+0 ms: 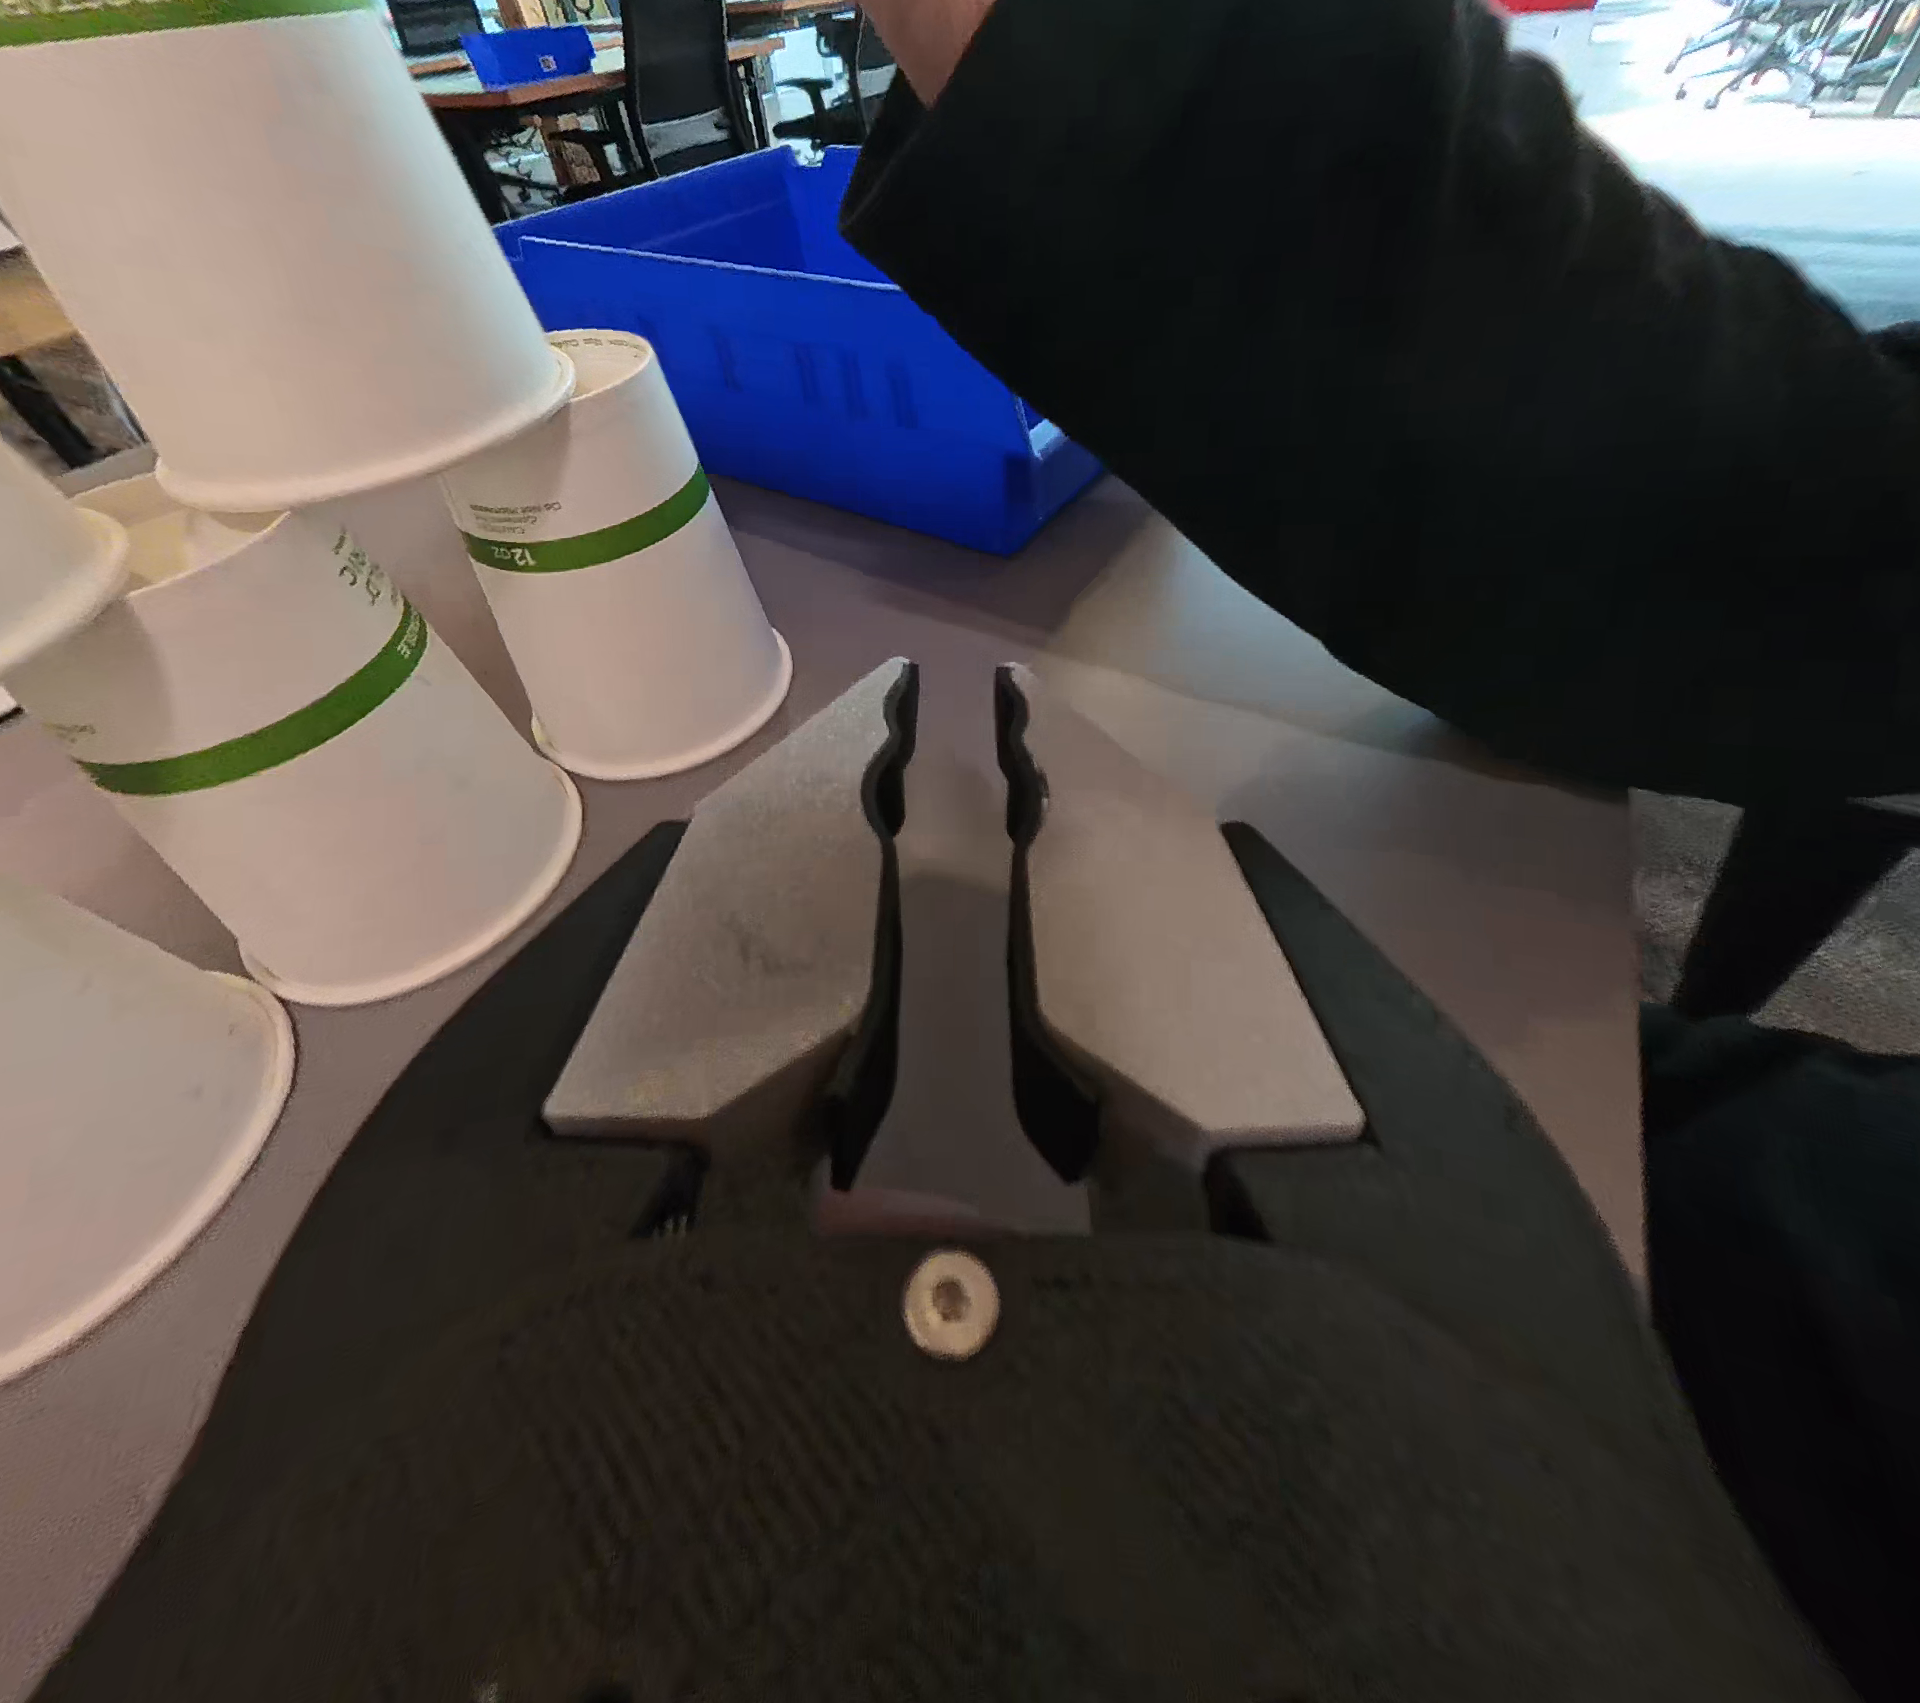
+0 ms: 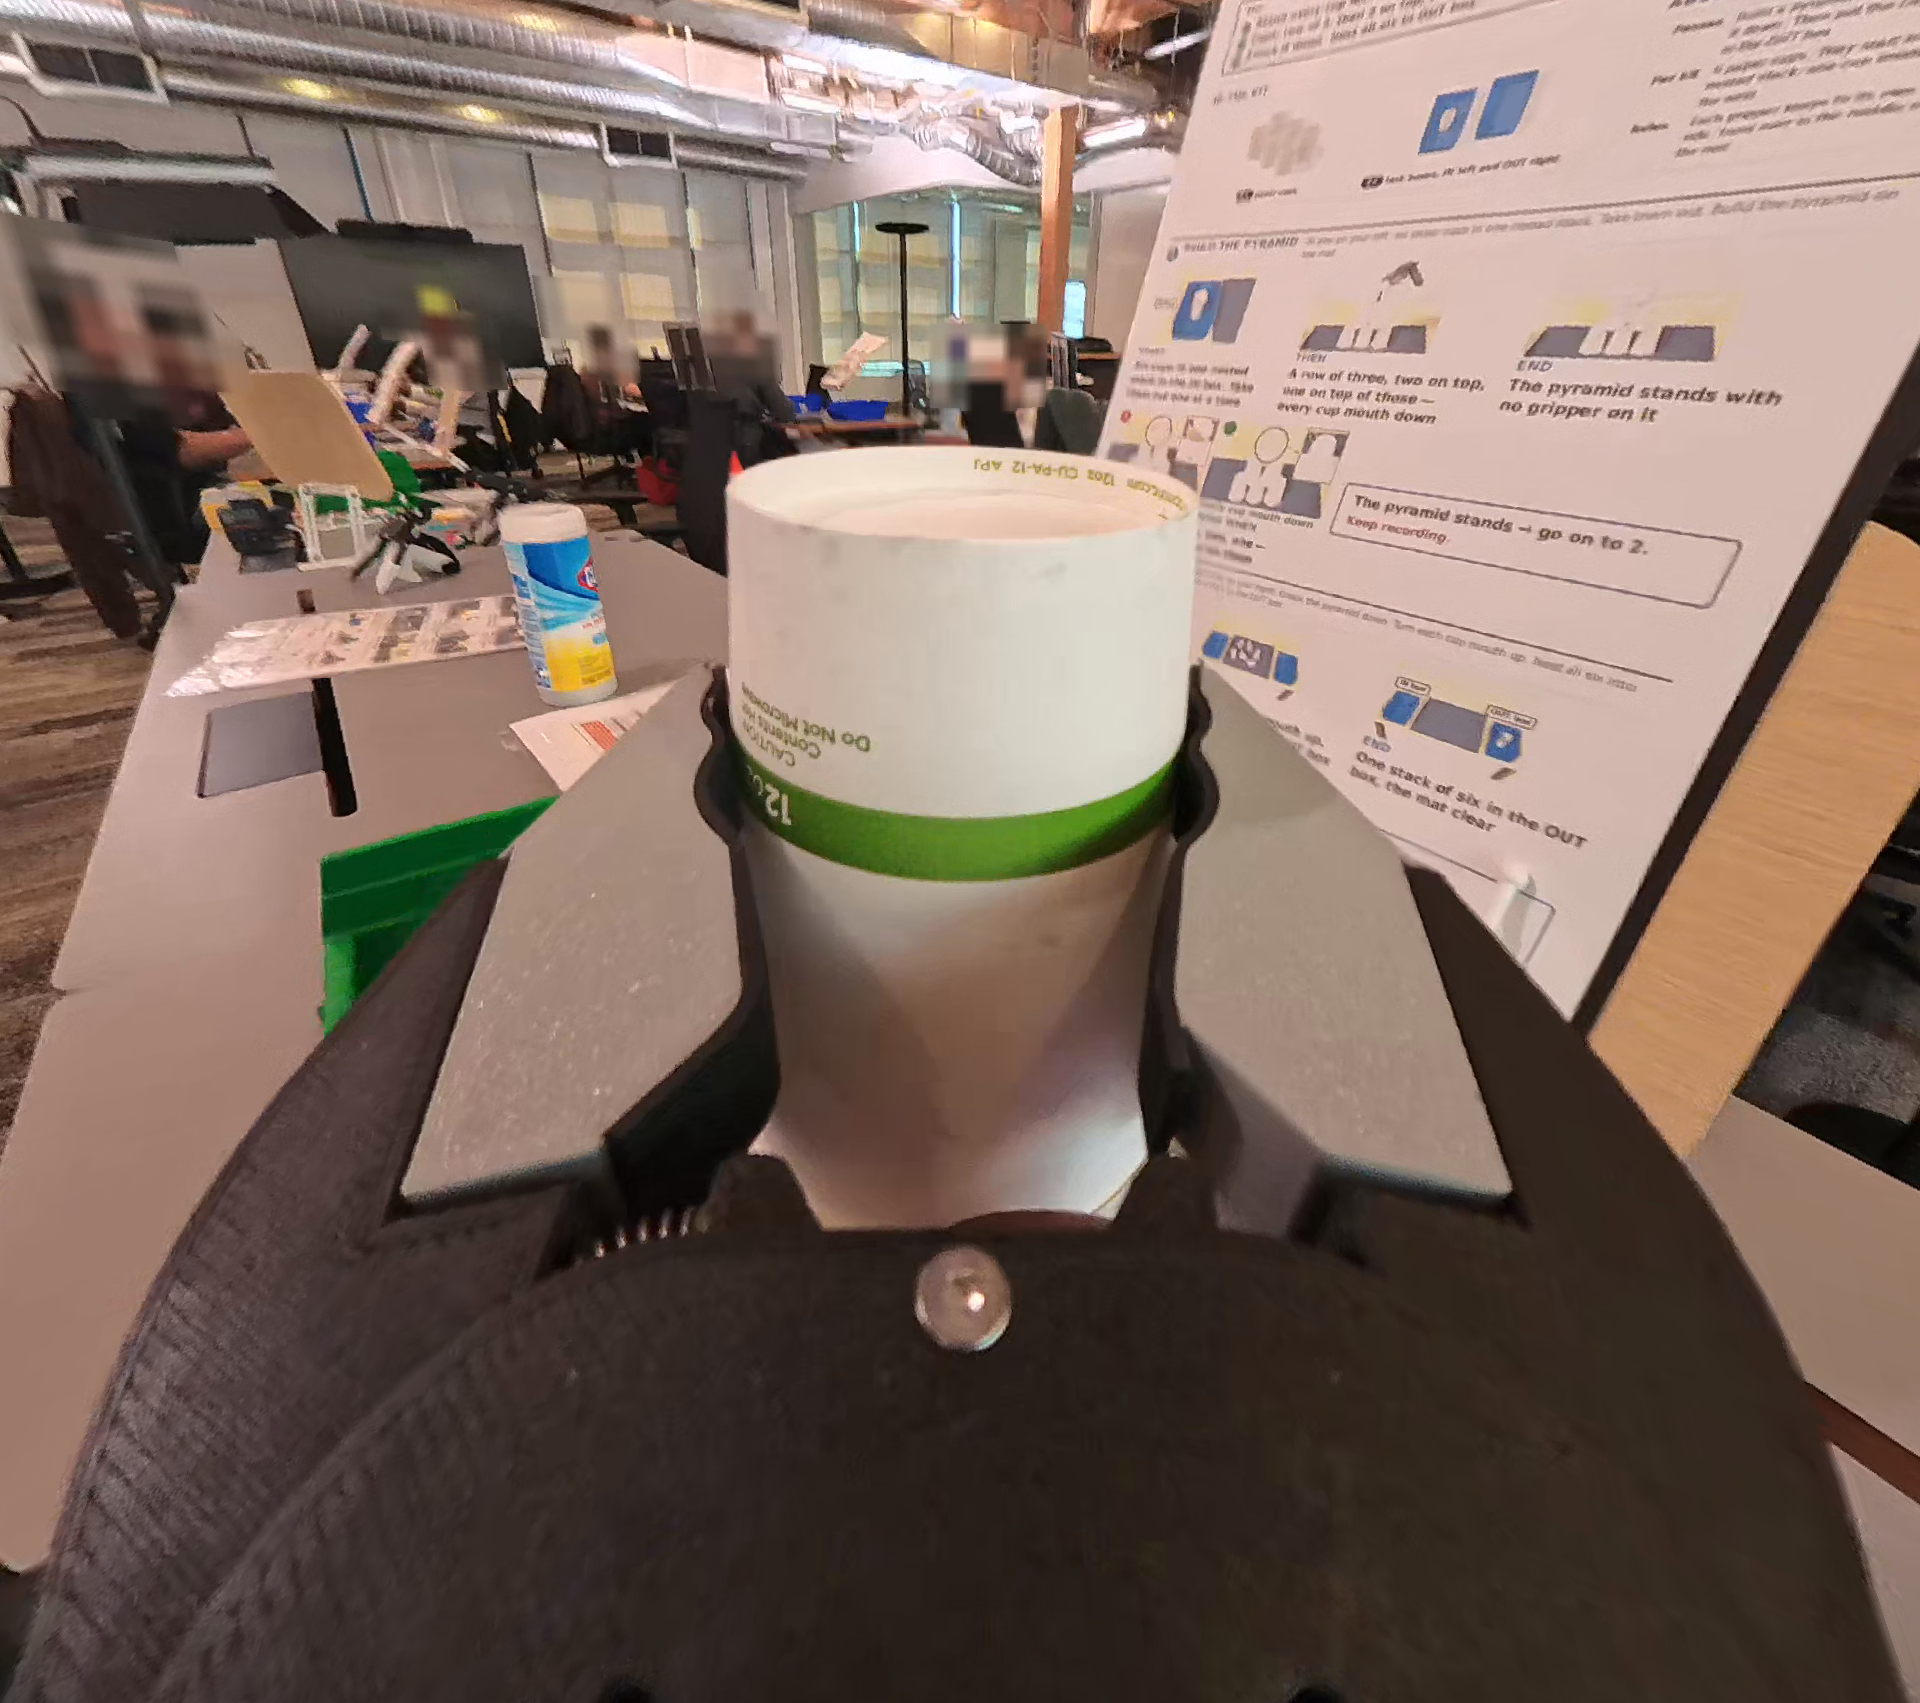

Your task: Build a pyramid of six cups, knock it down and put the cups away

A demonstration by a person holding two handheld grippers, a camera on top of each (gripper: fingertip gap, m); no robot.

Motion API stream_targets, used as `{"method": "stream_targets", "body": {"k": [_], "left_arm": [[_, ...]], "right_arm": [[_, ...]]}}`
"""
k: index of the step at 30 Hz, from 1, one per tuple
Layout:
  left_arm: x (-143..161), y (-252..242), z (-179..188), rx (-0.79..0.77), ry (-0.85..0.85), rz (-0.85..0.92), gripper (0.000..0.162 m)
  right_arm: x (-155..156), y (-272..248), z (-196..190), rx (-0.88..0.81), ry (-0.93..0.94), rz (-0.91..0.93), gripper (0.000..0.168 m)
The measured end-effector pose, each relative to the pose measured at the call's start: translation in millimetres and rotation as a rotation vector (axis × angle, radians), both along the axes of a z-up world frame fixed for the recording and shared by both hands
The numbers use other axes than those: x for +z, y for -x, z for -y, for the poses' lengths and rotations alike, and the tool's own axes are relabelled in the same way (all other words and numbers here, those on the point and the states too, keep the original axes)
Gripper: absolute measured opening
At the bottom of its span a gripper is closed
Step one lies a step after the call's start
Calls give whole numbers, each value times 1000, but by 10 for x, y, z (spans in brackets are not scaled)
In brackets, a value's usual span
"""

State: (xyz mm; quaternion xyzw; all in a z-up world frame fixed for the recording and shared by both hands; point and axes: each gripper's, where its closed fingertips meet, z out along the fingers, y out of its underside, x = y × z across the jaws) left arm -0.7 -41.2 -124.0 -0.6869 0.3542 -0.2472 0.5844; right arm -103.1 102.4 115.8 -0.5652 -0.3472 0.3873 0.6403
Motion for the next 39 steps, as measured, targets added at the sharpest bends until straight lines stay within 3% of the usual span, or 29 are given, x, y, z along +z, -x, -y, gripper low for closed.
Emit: {"method": "stream_targets", "body": {"k": [1, 8, 12, 15, 27, 35, 39], "left_arm": [[19, 33, 26, -3, 6, 24, 13], [342, 390, 199, 14, -83, 272, 6], [384, 452, 309, 31, -150, 266, 5], [416, 486, 359, 43, -186, 273, 4], [420, 496, 365, 29, -170, 290, 4], [418, 493, 366, 26, -169, 289, 4], [421, 494, 367, 26, -170, 290, 4]], "right_arm": [[-41, 13, -30, -16, -3, 24, 83], [-159, 128, -94, -9, 13, 50, 83], [-140, 59, -132, -90, -29, 77, 83], [-81, 52, -39, -61, -43, 67, 83], [3, 82, -49, -89, -80, 36, 82], [-87, 125, -142, -187, -163, 140, 83], [51, 77, -67, -211, -285, 128, 82]]}}
